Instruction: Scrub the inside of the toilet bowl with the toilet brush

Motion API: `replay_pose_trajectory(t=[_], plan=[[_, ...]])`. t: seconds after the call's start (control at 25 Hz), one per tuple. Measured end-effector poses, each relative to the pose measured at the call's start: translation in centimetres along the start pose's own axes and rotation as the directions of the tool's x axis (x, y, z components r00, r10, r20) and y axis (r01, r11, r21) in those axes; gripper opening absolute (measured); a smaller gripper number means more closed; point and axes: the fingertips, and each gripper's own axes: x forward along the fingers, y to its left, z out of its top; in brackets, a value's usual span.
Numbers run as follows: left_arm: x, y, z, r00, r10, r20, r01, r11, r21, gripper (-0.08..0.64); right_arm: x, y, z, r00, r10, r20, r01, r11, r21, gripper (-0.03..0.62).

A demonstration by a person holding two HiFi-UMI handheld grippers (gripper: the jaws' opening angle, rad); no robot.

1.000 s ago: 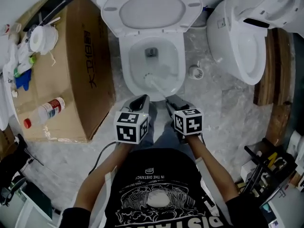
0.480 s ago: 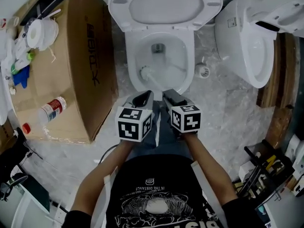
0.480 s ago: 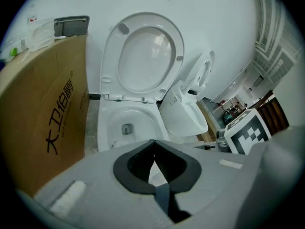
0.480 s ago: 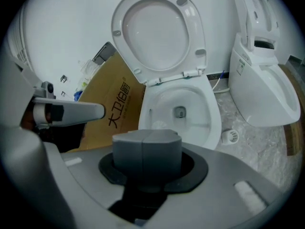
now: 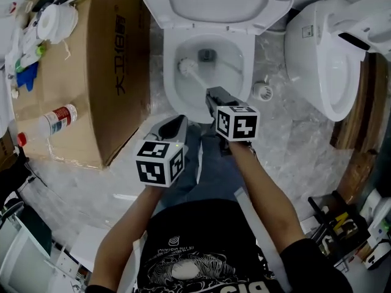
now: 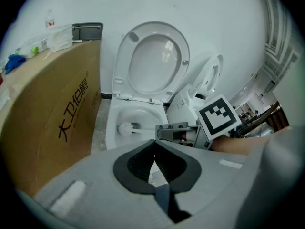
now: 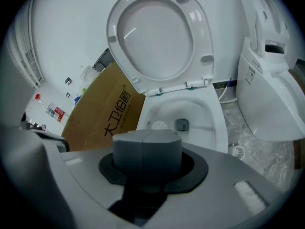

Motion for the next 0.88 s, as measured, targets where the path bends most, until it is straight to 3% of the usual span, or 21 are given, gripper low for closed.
replay_pose_trajectory(t=[0.4,0.88], plan=[[-0.5,-0.7,-1.5,0.998,0.056,0.022,-0.054,0.997,-0.050,-0.006,1.1,-1.9,3.7,0.999,0.006,0.040,-0.004,0.999,-0.053,0.152],[0.1,-2.9,-2.2,0.996,0.076,0.056,-0.073,0.996,-0.043,-0.007,-2.2,-8.9,4.1,0.992,-0.097,0.076,0.099,0.995,-0.023,0.151]])
